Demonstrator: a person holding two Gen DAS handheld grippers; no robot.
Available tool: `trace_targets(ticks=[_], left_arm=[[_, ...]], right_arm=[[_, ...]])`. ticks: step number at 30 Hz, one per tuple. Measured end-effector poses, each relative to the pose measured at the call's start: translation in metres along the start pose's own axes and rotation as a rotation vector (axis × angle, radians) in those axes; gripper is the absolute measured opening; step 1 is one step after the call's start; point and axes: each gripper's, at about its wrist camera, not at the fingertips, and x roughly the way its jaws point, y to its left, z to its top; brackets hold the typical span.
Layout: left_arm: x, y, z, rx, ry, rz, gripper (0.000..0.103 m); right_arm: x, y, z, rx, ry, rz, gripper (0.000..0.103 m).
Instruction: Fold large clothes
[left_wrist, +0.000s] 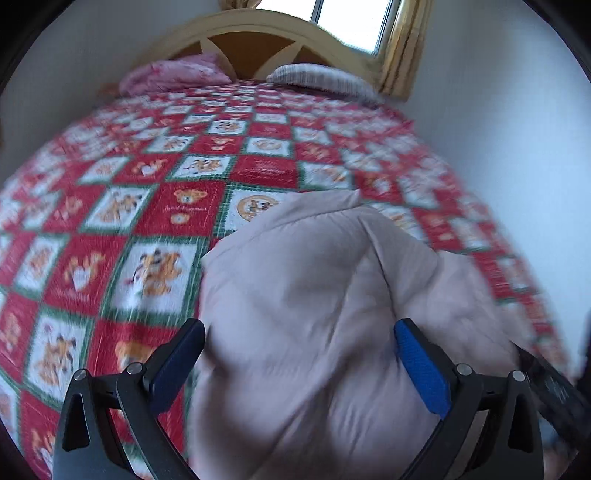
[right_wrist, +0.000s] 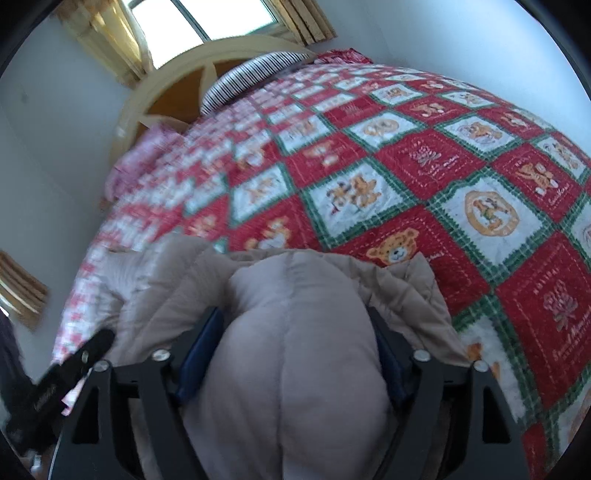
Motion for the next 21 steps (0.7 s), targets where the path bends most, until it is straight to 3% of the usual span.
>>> trace_targets(ticks=[2, 4, 6, 9, 12, 14, 21], left_arm=[[-0.031, 0.017, -0.013, 0.002, -0.029, -0.066, 0.102], [-0.054, 0.036, -0.033, 0.018, -0.027, -0.159, 0.102], [-0.061, 0.052, -0.051, 0.002, 0.003, -0.238, 0.102], [-0.058, 0.063, -0.065, -0.034, 0.049, -0.332, 0.102], [-0.050, 0.054, -0.075, -0.063, 0.069, -0.432, 0.102], [-0.045, 0.046, -0.075, -0.069, 0.084, -0.461, 0.102], [-0.036, 0.034, -0.076, -0.075, 0.131, -0.525, 0.102]], right_arm=[[-0.032, -0.011, -0.001, 0.013, -0.068, 0.059, 0.100], [-0.052, -0.022, -0.003, -0.013, -0.094, 0.032, 0.100], [-0.058, -0.041, -0.004, -0.022, -0.044, 0.011, 0.101], [-0.050, -0.061, -0.009, 0.015, 0.074, 0.093, 0.101], [-0.039, -0.068, -0.012, 0.018, 0.125, 0.141, 0.101], [-0.030, -0.074, -0.013, 0.048, 0.157, 0.196, 0.101], [-0.019, -0.073, -0.016, -0.040, 0.172, 0.218, 0.102]])
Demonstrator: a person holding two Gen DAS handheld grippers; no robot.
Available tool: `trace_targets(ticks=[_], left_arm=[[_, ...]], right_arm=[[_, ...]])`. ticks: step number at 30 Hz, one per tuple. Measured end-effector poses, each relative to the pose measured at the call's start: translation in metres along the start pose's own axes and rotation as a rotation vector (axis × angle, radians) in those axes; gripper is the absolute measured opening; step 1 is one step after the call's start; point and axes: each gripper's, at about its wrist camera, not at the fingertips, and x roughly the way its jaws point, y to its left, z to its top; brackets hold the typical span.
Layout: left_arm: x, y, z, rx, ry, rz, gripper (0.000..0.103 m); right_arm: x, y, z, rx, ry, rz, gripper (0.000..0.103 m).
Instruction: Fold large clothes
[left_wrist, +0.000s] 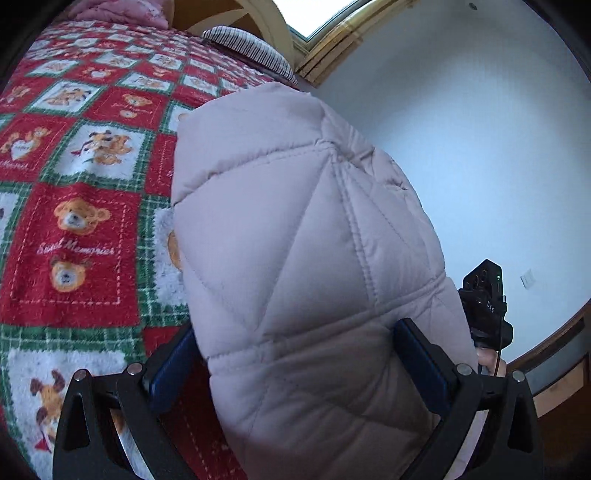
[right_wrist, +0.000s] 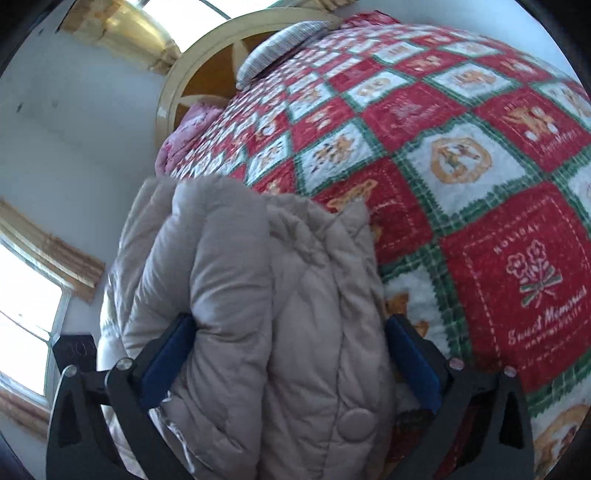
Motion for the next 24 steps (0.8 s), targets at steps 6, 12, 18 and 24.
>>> trace_targets(ticks=[6, 12, 18, 24], left_arm=[[-0.010, -0.036, -0.009, 0.099, -0.027, 0.019, 0.081], [-0.064, -0.077, -0.015, 0.202, -0.092, 0.076, 0.054], [-0.158, -0.088, -0.021, 0.261, -0.210, 0.130, 0.052], [-0.262, -0.062, -0.035, 0.263, -0.331, 0.303, 0.052]], right_arm=[[-0.001, 0.002, -0.012, 0.072, 0.038, 0.189, 0.041], [-0.017, 0.025, -0.029, 0.089, -0.001, 0.321, 0.026], [-0.009, 0.117, -0.032, -0.004, -0.008, 0.438, 0.025], [0.042, 0.224, -0.040, -0.109, 0.075, 0.538, 0.025]])
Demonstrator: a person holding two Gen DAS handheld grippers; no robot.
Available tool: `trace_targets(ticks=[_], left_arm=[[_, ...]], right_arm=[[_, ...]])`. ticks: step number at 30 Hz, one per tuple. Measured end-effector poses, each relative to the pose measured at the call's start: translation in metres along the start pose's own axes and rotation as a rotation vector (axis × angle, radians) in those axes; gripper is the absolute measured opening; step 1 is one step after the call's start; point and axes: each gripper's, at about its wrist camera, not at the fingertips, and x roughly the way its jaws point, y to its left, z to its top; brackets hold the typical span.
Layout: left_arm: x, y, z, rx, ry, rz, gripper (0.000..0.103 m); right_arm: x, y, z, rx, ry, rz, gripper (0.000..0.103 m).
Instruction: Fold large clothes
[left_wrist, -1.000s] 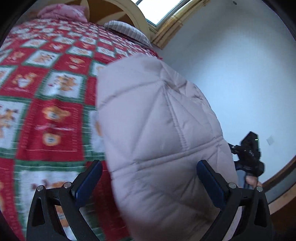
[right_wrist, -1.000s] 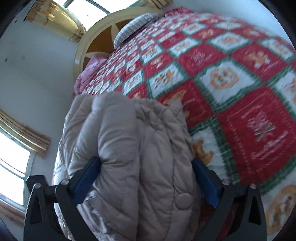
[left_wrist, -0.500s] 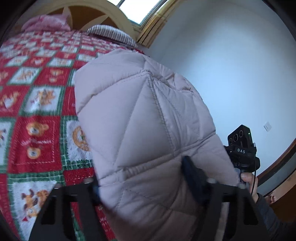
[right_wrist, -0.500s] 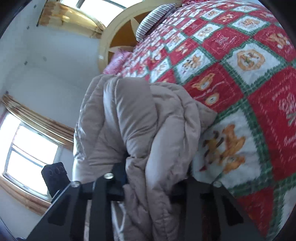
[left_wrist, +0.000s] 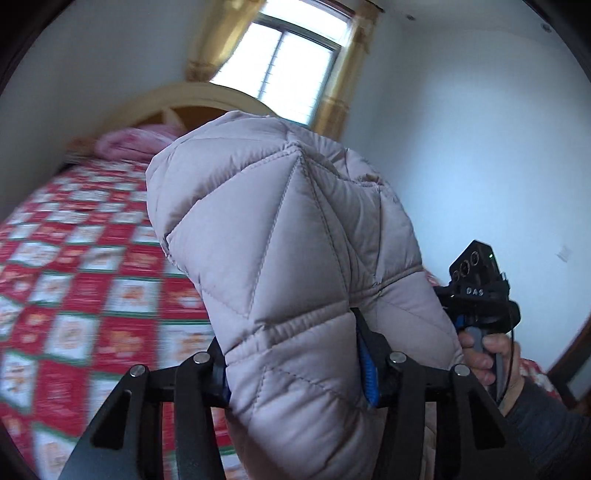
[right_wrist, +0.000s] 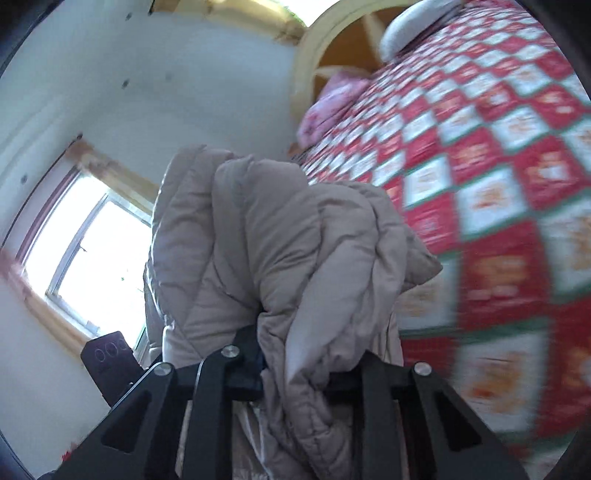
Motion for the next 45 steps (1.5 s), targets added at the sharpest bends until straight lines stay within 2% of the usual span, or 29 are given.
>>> trace_targets(ticks=[6, 10, 13, 15, 17, 18, 22, 24, 25, 29, 32, 36, 45], left_arm=[[-0.069, 0.074, -0.019, -0.089, -0.035, 0.165, 0.052], [-0.093, 0.113, -0.034, -0.148, -0.037, 0.252, 0.052], [-0.100, 0.141, -0.047, -0.188, -0.030, 0.323, 0.052], [-0.094, 0.161, -0.053, -0.214, -0.015, 0.366, 0.052], [-0.089, 0.177, -0.064, -0.258, 0.017, 0.397, 0.056], [-0.087, 0.185, -0.073, -0.289, 0.030, 0.407, 0.062], [-0.084, 0.200, -0.090, -0.359, 0.037, 0.427, 0.081], [-0.082, 0.198, -0.093, -0.340, 0.037, 0.478, 0.093], [-0.075, 0.196, -0.089, -0.317, 0.036, 0.506, 0.095], [-0.063, 0.203, -0.088, -0.300, 0.037, 0.538, 0.098], [-0.055, 0.208, -0.090, -0.297, 0.041, 0.555, 0.101], [-0.051, 0.221, -0.095, -0.328, 0.045, 0.537, 0.102], [-0.052, 0.220, -0.101, -0.340, 0.044, 0.537, 0.102]], right_arm=[[0.116, 0.052, -0.009, -0.073, 0.141, 0.046, 0.025], [0.179, 0.072, -0.024, -0.101, 0.224, 0.063, 0.025], [0.223, 0.078, -0.037, -0.115, 0.278, 0.038, 0.025], [0.248, 0.075, -0.048, -0.120, 0.310, -0.009, 0.025], [0.266, 0.069, -0.056, -0.124, 0.332, -0.063, 0.027], [0.273, 0.065, -0.058, -0.123, 0.338, -0.080, 0.028], [0.283, 0.056, -0.061, -0.113, 0.346, -0.120, 0.034], [0.285, 0.053, -0.063, -0.116, 0.352, -0.140, 0.038], [0.284, 0.053, -0.066, -0.121, 0.352, -0.150, 0.039], [0.291, 0.055, -0.064, -0.174, 0.354, -0.225, 0.048], [0.290, 0.055, -0.066, -0.186, 0.352, -0.249, 0.051], [0.289, 0.056, -0.069, -0.213, 0.344, -0.292, 0.056], [0.292, 0.057, -0.069, -0.243, 0.335, -0.345, 0.062]])
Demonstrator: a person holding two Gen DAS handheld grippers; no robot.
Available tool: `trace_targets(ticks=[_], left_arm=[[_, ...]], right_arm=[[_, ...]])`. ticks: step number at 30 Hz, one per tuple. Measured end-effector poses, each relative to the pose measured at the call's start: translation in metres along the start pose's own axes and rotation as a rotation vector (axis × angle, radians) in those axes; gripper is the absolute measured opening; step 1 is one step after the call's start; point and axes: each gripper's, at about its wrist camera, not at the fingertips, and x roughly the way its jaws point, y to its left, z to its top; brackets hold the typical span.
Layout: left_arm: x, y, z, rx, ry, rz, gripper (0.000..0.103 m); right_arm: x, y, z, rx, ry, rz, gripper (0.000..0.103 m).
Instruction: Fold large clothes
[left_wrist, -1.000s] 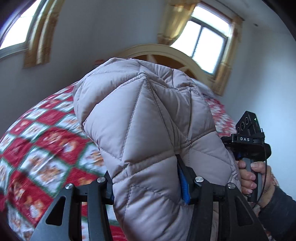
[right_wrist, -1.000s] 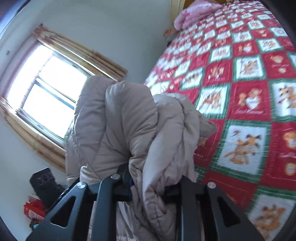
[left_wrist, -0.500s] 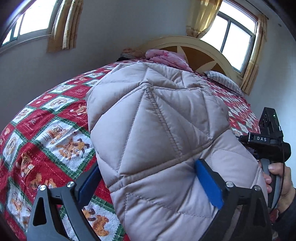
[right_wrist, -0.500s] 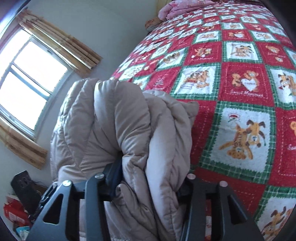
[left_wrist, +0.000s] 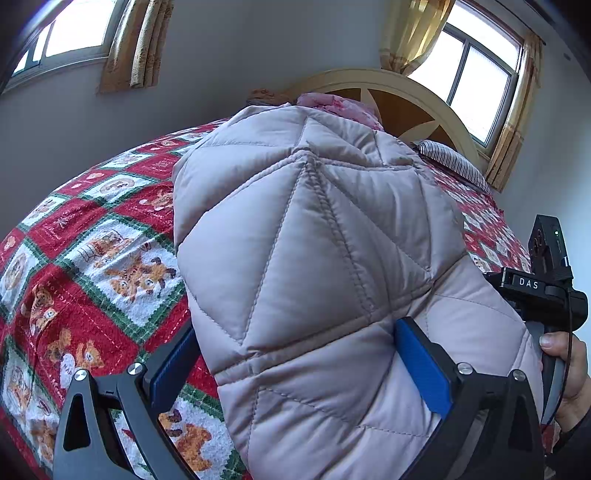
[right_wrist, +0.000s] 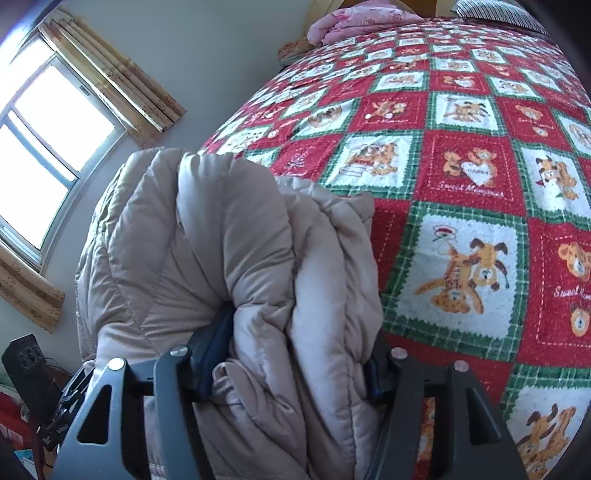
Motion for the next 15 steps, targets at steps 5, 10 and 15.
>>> trace_targets(ticks=[5, 10, 15], left_arm=[[0.0019, 0.0000, -0.0038, -0.006, -0.003, -0.003, 0.102], [0.0034, -0.0001, -0.0060, -0.013, 0.001, -0.002, 0.102], [0.0033, 0.0001, -0.0047, -0.013, 0.006, 0.004, 0.102]], right_arm=[[-0.0017, 0.0020, -0.0018, -0.019, -0.005, -0.029, 0.064], [-0.0003, 0.0026, -0.0012, -0.026, 0.002, -0.054, 0.066], [0.0000, 0.0057, -0.0024, -0.044, -0.002, -0.091, 0.068]])
